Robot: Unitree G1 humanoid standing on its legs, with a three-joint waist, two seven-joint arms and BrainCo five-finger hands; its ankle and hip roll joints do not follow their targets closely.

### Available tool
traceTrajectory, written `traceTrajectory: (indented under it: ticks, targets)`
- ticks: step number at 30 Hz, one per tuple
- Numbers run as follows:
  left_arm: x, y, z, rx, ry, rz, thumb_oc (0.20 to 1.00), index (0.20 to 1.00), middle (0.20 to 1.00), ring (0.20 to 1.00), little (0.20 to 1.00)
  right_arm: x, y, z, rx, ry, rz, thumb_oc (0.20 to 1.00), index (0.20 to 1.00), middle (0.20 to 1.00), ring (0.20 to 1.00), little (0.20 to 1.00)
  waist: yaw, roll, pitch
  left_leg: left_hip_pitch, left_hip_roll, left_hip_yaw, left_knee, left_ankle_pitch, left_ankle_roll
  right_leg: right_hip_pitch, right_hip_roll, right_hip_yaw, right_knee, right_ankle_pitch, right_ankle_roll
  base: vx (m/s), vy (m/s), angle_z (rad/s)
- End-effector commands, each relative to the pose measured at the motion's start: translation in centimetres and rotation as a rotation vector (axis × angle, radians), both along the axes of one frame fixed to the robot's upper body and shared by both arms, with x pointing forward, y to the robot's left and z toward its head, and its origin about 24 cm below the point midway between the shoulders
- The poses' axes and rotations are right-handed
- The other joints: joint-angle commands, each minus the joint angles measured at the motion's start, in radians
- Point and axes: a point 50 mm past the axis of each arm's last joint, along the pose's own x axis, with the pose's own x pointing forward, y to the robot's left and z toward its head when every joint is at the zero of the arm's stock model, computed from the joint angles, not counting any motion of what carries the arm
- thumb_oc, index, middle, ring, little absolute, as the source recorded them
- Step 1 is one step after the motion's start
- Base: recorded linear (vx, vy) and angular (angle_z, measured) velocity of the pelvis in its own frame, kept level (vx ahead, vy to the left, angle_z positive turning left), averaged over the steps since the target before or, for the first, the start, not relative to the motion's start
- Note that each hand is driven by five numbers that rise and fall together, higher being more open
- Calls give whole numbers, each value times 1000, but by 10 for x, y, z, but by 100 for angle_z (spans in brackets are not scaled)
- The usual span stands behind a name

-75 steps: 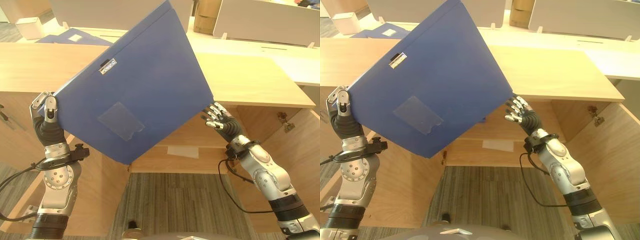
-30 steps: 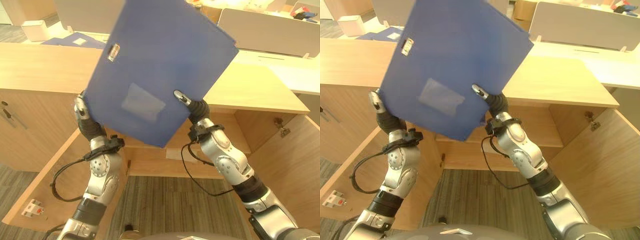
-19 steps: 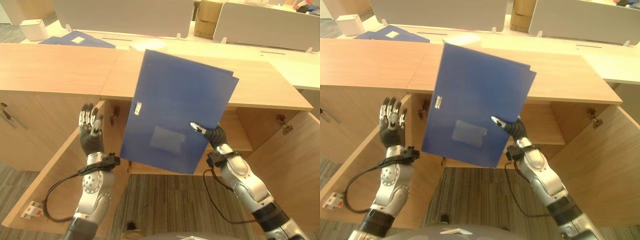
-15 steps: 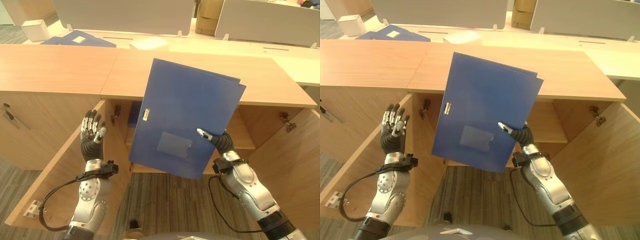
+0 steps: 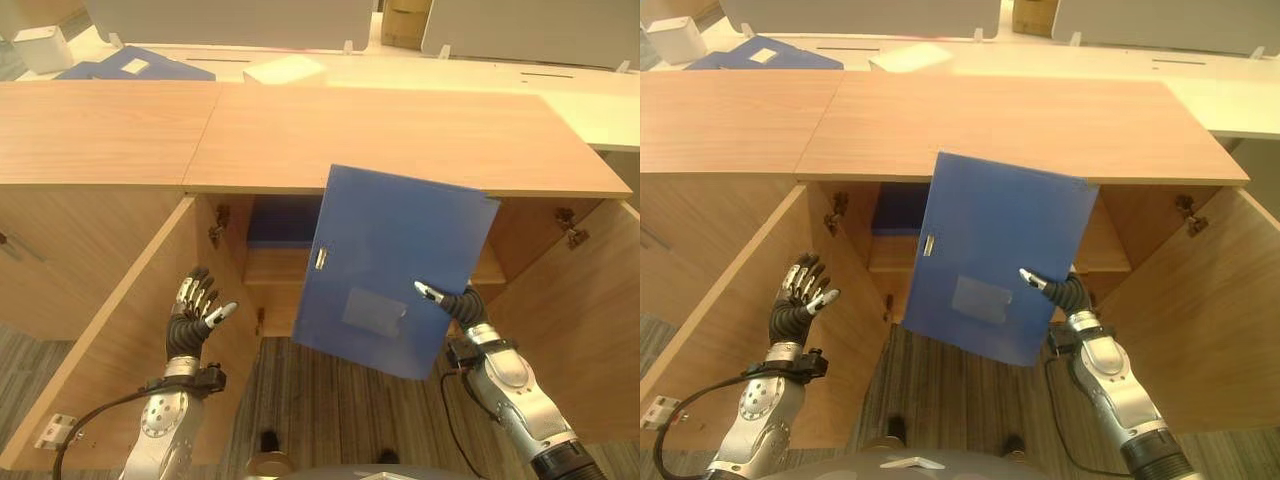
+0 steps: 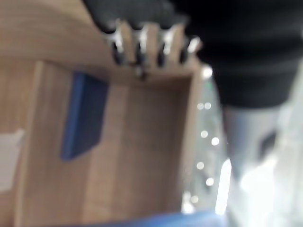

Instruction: Put the empty folder in the office cabinet

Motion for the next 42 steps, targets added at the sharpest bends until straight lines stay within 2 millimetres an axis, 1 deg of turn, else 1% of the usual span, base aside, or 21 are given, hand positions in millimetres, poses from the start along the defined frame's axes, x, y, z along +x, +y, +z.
traceTrajectory:
  ticks: [1,2,5,6,7,9,10,14,15,18,22,24,29,31,34,35,37,39,40,41,42]
  targets:
    - [9,1,4,82,-32,-61,1000,1000,1000,1000,1000,12,-1,30,-15,-187,14,200,200,200,200,200,2,20,-2,44,34,5,0,-94,13,41,-103,23,1,-51,79,-21,0,-4]
    - [9,1,4,82,-32,-61,1000,1000,1000,1000,1000,12,-1,30,-15,-187,14,200,200,200,200,200,2,20,-2,44,34,5,0,-94,13,41,-103,23,1,-51,79,0,0,0]
    - [-3,6,-21,89,86,-38,1000,1000,1000,1000,1000,5,-4,4,-36,-103,-13,200,200,200,200,200,-2,26,11,42,31,8,0,-96,14,39,-105,23,1,-52,79,0,0,0]
    - [-3,6,-21,89,86,-38,1000,1000,1000,1000,1000,5,-4,4,-36,-103,-13,200,200,200,200,200,-2,26,11,42,31,8,0,-96,14,39,-105,23,1,-52,79,-4,20,-5]
    - [-14,10,-38,80,173,-22,1000,1000,1000,1000,1000,-2,-8,-10,-64,-53,-20,200,200,200,200,200,-5,29,19,38,29,8,0,-96,15,34,-106,22,1,-51,80,-2,17,-5]
    - [-20,11,-46,85,213,-13,1000,1000,1000,1000,1000,-5,-11,-16,-73,-28,-25,200,200,200,200,200,-4,31,23,35,28,7,0,-95,15,32,-107,21,1,-51,81,-2,9,-2]
    - [-28,14,-55,87,265,5,1000,1000,1000,1000,1000,-7,-14,-22,-92,1,-27,200,200,200,200,200,-3,32,29,29,27,5,0,-94,15,28,-107,19,1,-51,81,0,0,0]
    - [-41,17,-68,93,336,19,1000,1000,1000,1000,1000,-11,-19,-32,-110,50,-45,200,200,200,200,200,2,33,37,21,26,2,0,-91,14,22,-109,15,1,-49,81,0,0,0]
    - [-53,19,-80,95,400,31,1000,1000,1000,1000,1000,-15,-24,-42,-97,103,-80,200,200,200,200,200,5,34,43,17,25,-1,0,-90,15,21,-109,10,1,-49,80,21,-3,3]
    - [-74,17,-102,77,523,36,1000,1000,1000,1000,1000,-19,-31,-58,-57,173,-149,200,200,200,200,200,12,35,46,14,24,-7,0,-88,16,21,-108,4,1,-49,78,48,-5,7]
    - [-94,14,-123,49,651,26,1000,1000,1000,1000,1000,-16,-37,-67,5,216,-230,200,200,200,200,200,18,40,46,11,22,-13,0,-87,16,20,-107,-1,1,-50,75,59,-1,8]
    - [-99,11,-129,39,685,17,1000,1000,1000,1000,1000,-14,-39,-69,20,224,-248,200,200,200,200,200,20,42,44,10,21,-13,0,-87,15,19,-106,-2,1,-51,74,64,20,1]
    - [-122,-1,-152,-22,865,-50,1000,1000,1000,1000,1000,-3,-44,-71,91,249,-338,200,200,200,200,200,21,55,42,13,16,-13,0,-85,17,15,-106,2,1,-52,70,91,76,0]
    - [-135,-6,-161,-48,944,-80,1000,1000,1000,1000,1000,7,-48,-67,112,239,-371,200,200,200,200,200,23,59,43,18,8,-14,0,-87,22,13,-109,11,1,-49,71,110,155,-1]
    - [-150,-8,-169,-61,1034,-139,1000,1000,1000,1000,1000,23,-60,-58,146,228,-424,200,200,200,200,200,30,62,49,16,-14,-20,13,-97,38,9,-125,27,3,-40,80,108,209,-3]
    - [-159,-9,-173,-67,1105,-190,1000,1000,1000,1000,1000,33,-67,-51,187,213,-487,200,200,200,200,200,37,64,56,4,-37,-27,38,-114,58,5,-145,37,17,-33,91,88,230,1]
    - [-162,-9,-174,-57,1126,-223,1000,1000,1000,1000,1000,38,-72,-48,214,211,-518,200,200,200,200,200,40,65,61,-7,-48,-32,55,-121,68,-2,-157,43,33,-30,96,54,189,3]
    - [-164,-6,-175,-12,1156,-289,1000,1000,1000,1000,1000,50,-86,-36,276,184,-609,200,200,200,200,200,53,76,80,-32,-85,-44,100,-141,96,-24,-204,50,98,-12,88,53,245,2]
    - [-163,-6,-175,-10,1155,-292,1000,1000,1000,1000,1000,52,-86,-35,278,183,-613,200,200,200,200,200,55,78,82,-34,-89,-44,104,-143,98,-27,-211,49,108,-11,87,67,268,-5]
    - [-161,-4,-175,-6,1150,-298,1000,1000,1000,1000,1000,59,-90,-31,293,181,-644,200,200,200,200,200,62,94,92,-40,-108,-45,122,-154,113,-36,-239,45,157,-6,76,59,204,-2]
    - [-160,-3,-175,4,1148,-297,1000,1000,1000,1000,1000,60,-92,-30,304,175,-669,200,200,200,200,200,63,97,93,-40,-111,-46,125,-156,116,-38,-243,45,165,-6,74,116,281,0]
